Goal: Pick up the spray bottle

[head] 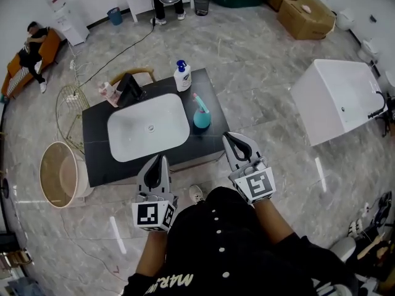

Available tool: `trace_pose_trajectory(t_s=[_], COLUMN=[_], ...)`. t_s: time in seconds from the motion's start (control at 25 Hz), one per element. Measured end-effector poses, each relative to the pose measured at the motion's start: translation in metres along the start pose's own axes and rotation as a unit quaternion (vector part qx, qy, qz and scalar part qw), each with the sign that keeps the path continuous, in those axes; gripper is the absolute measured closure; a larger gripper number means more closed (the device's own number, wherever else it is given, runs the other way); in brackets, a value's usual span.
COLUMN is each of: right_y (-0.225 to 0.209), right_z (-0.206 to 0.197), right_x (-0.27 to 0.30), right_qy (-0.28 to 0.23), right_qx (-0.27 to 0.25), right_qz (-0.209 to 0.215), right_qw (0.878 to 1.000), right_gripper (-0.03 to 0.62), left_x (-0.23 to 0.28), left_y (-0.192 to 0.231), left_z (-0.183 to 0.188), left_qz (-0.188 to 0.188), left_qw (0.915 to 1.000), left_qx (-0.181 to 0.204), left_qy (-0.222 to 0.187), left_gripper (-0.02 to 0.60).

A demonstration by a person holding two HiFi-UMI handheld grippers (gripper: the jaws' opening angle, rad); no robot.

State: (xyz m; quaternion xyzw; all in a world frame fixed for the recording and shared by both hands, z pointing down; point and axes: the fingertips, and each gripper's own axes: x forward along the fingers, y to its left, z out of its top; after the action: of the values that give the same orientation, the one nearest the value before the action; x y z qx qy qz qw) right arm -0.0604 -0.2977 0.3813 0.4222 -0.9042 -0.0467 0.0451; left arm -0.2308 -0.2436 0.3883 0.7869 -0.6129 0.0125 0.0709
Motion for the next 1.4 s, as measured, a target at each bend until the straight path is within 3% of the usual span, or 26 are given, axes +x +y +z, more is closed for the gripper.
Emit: trace_pose_trajectory(t_s=[0.64,0.72,0.88,1.16,1.4], right_y=[-0.041,-0.043,-0.046,-0.046,-0.035], right_z=[-0.035,-0.047,-0.092,-0.163,-0.194], right_x=[0.072,0.079,0.102,0.166,0.206], right_qy=[0.046,0.06,0.105,0.13,0.118], right_qx=[0.01,0.026,0.039,0.051,0.044], right_qz=[0.025,0.041,0.062,0.092,0.119], right_qw=[0.999,0.997,0.992,0.986,0.985], right_gripper=[0.6,0.571,0.439,0.362,0.359], left_x=[0.065,0.068,0.069,0.064,0.049], left_y=[0.009,0.003,-0.004,0.008,0.016], left_z=[-0.016,-0.019,-0.038,-0.089,-0.13], left_qz=[0.012,0.013,0.015,0.04,0.073], left_qw=[0.9986,0.9982,0.9965,0.9902,0.9804], left_qx=[-0.033,-0.038,-0.047,-0.072,-0.09], left_qy=[0.04,0.045,0.067,0.113,0.159], left_gripper=[0.561,0.561,0.561,0.561,0.561])
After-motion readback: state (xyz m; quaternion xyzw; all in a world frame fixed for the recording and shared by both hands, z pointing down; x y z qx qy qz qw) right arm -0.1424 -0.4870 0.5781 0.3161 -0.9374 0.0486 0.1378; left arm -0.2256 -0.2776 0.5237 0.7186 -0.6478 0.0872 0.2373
